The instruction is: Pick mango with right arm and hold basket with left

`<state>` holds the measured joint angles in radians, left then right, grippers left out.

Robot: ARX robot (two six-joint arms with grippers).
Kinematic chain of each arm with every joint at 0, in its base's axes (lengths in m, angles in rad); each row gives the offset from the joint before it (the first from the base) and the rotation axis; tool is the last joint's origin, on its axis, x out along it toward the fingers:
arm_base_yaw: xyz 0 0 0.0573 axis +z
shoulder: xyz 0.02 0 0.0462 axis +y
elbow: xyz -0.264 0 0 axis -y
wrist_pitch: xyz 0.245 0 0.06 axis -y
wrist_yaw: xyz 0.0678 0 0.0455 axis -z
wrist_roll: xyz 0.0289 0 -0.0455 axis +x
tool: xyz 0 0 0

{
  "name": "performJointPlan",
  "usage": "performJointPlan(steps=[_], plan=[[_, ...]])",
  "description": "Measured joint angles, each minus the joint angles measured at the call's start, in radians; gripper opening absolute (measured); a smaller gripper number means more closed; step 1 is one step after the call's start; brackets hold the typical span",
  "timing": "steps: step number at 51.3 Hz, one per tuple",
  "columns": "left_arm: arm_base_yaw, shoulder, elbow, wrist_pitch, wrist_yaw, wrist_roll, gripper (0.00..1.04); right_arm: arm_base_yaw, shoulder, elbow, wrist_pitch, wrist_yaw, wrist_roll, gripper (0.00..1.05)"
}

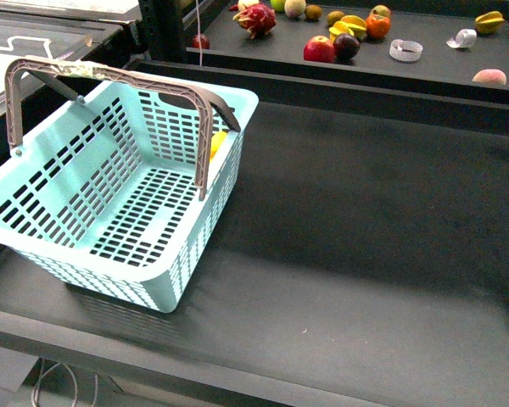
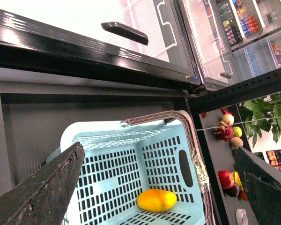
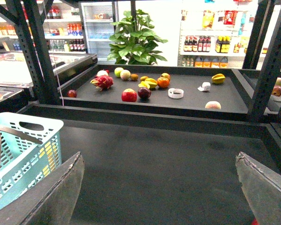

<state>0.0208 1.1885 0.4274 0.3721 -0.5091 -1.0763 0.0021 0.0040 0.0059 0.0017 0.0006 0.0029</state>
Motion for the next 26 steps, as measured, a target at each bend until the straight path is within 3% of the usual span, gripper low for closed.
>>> performJointPlan(steps=[7, 9, 11, 12, 13, 16, 20, 23, 26], plan=[[0.000, 0.000, -0.001, -0.001, 0.006, 0.001, 0.97, 0.000, 0.000, 0.000, 0.000, 0.000, 0.000, 0.96], [0.014, 0.009, -0.017, 0.044, 0.067, 0.060, 0.94, 0.000, 0.000, 0.000, 0.000, 0.000, 0.000, 0.96], [0.046, 0.026, -0.084, 0.253, 0.279, 0.227, 0.85, 0.000, 0.000, 0.000, 0.000, 0.000, 0.000, 0.96], [0.050, 0.028, -0.098, 0.290, 0.314, 0.264, 0.83, 0.000, 0.000, 0.000, 0.000, 0.000, 0.000, 0.96], [0.057, 0.029, -0.141, 0.393, 0.410, 0.364, 0.78, 0.000, 0.000, 0.000, 0.000, 0.000, 0.000, 0.96], [0.057, 0.016, -0.193, 0.514, 0.528, 0.560, 0.69, 0.000, 0.000, 0.000, 0.000, 0.000, 0.000, 0.96], [0.047, -0.043, -0.228, 0.561, 0.578, 0.818, 0.55, 0.000, 0.000, 0.000, 0.000, -0.002, 0.000, 0.96], [0.010, -0.108, -0.267, 0.547, 0.512, 0.962, 0.38, 0.000, 0.000, 0.000, 0.000, -0.001, 0.000, 0.96], [-0.018, -0.161, -0.298, 0.517, 0.514, 1.020, 0.22, 0.000, 0.000, 0.000, 0.000, 0.000, 0.000, 0.96]])
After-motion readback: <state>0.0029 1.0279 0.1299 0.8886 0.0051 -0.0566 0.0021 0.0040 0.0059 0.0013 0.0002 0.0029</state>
